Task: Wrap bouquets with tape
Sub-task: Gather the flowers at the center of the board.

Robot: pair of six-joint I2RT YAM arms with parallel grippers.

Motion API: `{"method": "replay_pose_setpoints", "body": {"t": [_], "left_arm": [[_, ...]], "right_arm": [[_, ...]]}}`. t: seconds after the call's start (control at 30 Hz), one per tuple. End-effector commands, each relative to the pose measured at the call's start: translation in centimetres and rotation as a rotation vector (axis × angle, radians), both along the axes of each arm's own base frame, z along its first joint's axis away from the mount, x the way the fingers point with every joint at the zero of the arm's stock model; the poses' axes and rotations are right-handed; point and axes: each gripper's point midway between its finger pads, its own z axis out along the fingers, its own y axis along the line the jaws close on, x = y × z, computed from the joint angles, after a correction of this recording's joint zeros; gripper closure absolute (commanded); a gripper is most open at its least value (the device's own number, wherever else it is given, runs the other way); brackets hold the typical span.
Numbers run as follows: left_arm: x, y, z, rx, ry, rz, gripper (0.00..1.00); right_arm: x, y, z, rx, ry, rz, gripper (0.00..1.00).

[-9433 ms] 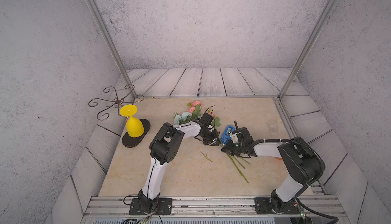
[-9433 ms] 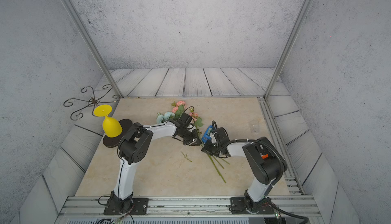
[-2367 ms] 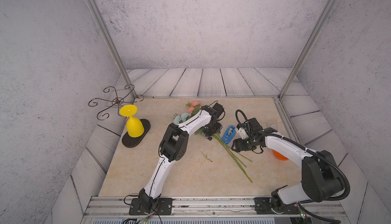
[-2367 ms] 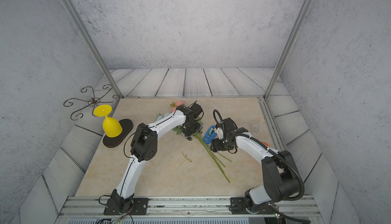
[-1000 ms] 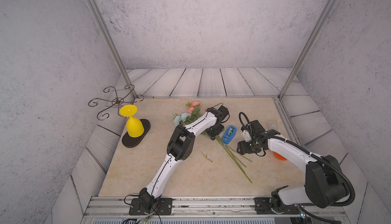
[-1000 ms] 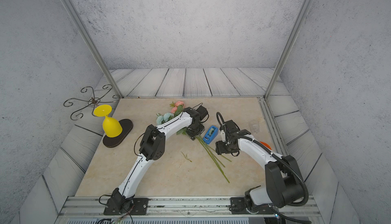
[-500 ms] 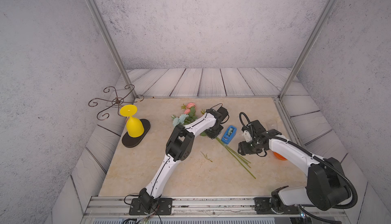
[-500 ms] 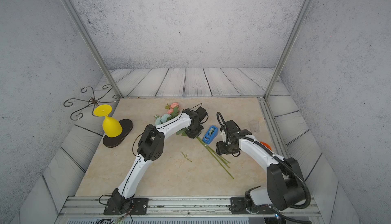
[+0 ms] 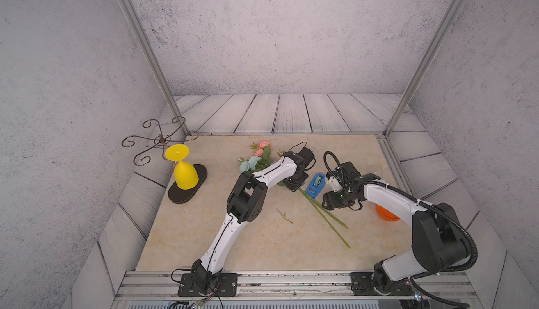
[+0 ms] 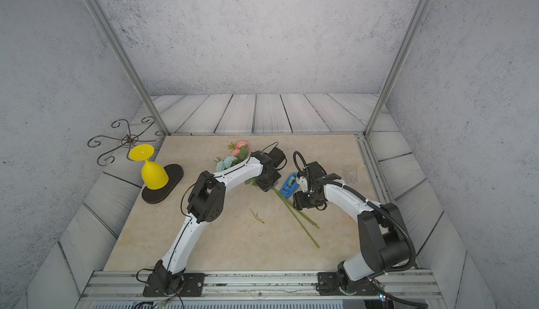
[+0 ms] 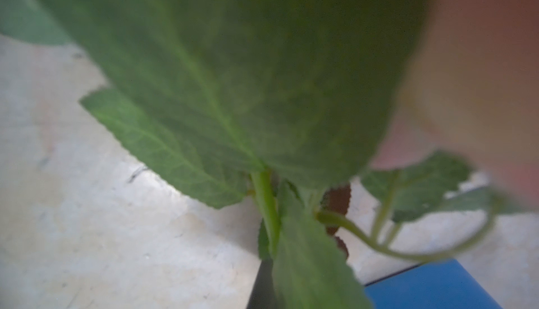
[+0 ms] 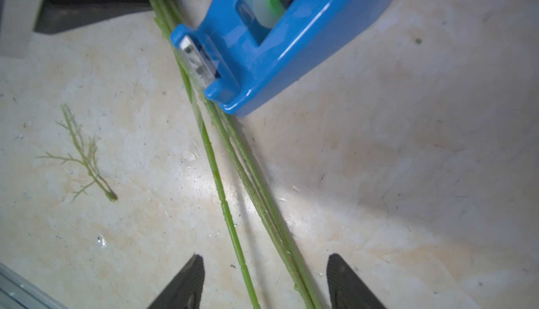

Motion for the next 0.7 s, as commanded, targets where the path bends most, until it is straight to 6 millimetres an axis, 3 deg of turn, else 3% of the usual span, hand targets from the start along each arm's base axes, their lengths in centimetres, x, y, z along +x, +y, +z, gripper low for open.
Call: {"method": "replay_pose_setpoints", "body": {"t": [0.0, 0.2, 0.4, 0.67], "left_arm": [[-0.1, 1.6, -2.3, 0.058, 0.017, -0.004, 1.00], [0.5, 0.9, -0.9, -0.005, 0.010, -0.007, 1.00], [0.5, 0.2, 0.1, -0.070, 0.007, -0.025, 1.00], [0.6, 0.3, 1.6, -0.091, -0.020, -0.030, 1.00]], "right_arm": [[0.3, 1.3, 0.1, 0.048, -0.013, 0.045, 0.28], [0.3, 2.9, -0.9, 0.058, 0.020, 0.112, 0.14], [0.2, 4.1, -2.1, 0.007, 0.031, 0.187, 0.15], [1.8, 1.9, -3.7, -0.168, -0.031, 0.139, 0.22]]}}
